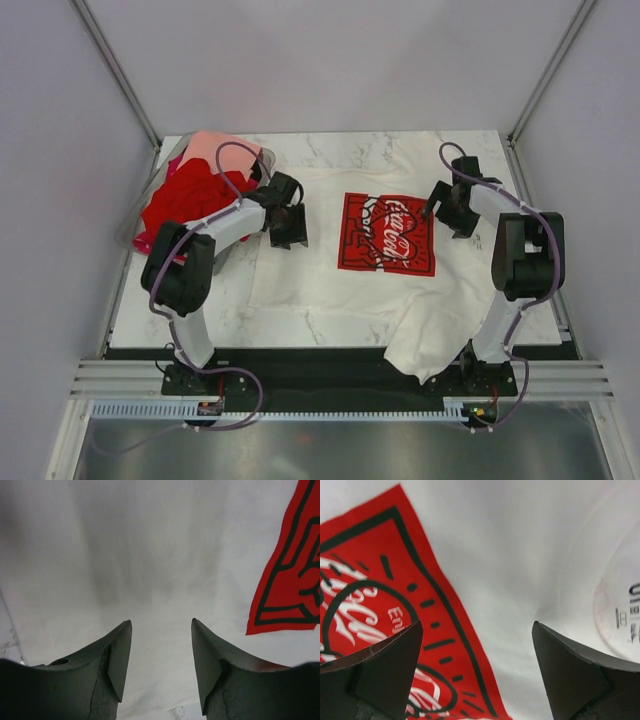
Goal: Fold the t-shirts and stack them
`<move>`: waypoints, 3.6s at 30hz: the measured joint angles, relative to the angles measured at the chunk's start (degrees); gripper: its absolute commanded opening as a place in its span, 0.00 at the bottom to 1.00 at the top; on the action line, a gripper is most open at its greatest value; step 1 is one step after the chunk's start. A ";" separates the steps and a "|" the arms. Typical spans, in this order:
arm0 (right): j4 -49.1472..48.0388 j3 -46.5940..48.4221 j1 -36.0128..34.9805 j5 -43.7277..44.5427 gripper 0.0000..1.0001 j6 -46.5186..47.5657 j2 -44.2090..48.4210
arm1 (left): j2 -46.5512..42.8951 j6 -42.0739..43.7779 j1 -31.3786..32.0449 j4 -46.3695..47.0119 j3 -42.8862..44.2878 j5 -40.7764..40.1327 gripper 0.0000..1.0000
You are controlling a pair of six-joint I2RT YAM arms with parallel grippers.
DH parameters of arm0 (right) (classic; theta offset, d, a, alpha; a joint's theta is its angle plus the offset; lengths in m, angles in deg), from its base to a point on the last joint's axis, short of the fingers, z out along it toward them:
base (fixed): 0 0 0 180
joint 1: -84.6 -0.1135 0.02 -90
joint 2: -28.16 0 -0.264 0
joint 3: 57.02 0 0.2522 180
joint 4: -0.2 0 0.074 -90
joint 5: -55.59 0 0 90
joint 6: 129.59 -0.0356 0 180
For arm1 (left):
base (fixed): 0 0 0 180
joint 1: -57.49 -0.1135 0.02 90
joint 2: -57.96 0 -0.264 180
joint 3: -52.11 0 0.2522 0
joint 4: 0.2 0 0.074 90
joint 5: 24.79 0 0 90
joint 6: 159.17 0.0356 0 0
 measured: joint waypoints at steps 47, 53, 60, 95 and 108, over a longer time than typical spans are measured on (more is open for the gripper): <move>17.05 -28.39 3.54 -4.96 0.98 0.22 48.28 | -30.01 -12.22 2.01 -8.74 -23.87 -7.48 0.59; 16.76 -28.85 3.54 -4.46 0.98 -1.77 55.19 | -22.67 -14.88 2.03 -4.68 -24.17 -8.44 0.57; 18.71 -29.35 3.54 0.37 0.98 -5.25 54.40 | -14.78 -17.14 2.51 -2.05 -23.26 -9.14 0.35; 10.47 -41.79 -2.47 6.27 0.00 -15.91 47.41 | -11.28 -16.90 1.20 1.31 -15.65 -8.37 0.02; 20.44 -33.03 -0.22 6.78 0.00 -15.98 58.29 | -30.29 -16.96 1.07 -5.62 -19.26 -9.07 0.02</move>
